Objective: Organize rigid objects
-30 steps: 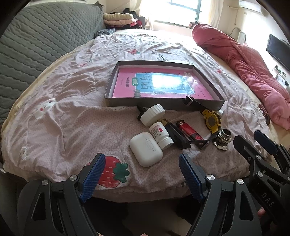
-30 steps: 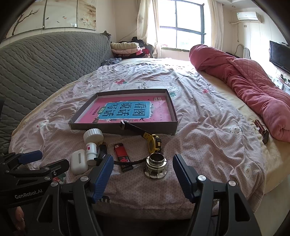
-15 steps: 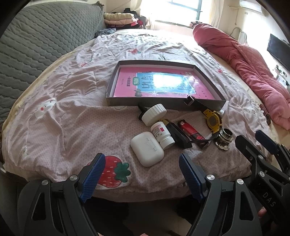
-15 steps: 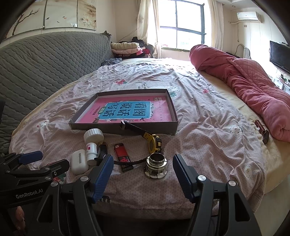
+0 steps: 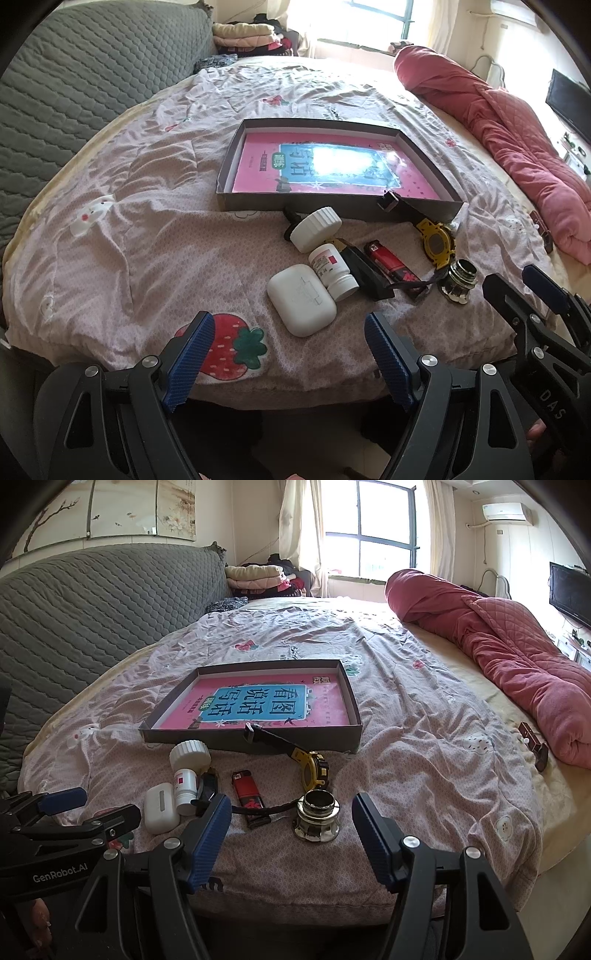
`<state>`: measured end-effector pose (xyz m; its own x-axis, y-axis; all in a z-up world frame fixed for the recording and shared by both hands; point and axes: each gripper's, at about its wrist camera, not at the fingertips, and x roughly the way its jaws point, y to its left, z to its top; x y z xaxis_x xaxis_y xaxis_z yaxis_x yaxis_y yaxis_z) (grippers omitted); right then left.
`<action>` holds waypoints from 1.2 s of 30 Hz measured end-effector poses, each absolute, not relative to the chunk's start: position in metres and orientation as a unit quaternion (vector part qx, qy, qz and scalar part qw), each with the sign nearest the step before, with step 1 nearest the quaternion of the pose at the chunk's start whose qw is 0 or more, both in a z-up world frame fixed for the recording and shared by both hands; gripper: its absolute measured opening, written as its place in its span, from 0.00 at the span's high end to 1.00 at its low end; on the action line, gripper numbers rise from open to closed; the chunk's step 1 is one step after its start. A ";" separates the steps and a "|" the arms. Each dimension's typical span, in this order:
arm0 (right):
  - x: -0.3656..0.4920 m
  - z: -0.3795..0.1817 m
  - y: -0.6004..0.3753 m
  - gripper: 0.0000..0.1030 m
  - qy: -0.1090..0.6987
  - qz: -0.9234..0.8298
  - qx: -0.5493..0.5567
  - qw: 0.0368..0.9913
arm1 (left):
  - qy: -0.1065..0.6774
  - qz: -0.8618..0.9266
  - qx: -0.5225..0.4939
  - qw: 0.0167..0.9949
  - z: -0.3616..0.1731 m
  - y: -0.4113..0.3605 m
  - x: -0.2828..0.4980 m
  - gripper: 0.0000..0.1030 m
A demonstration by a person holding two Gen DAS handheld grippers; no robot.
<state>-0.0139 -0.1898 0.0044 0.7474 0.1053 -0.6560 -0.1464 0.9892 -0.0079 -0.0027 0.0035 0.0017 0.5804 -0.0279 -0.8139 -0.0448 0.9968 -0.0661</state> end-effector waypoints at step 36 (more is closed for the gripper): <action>0.015 -0.031 -0.202 0.35 0.430 0.035 -0.020 0.902 | 0.521 0.051 -0.064 0.850 -0.053 0.004 0.040 0.18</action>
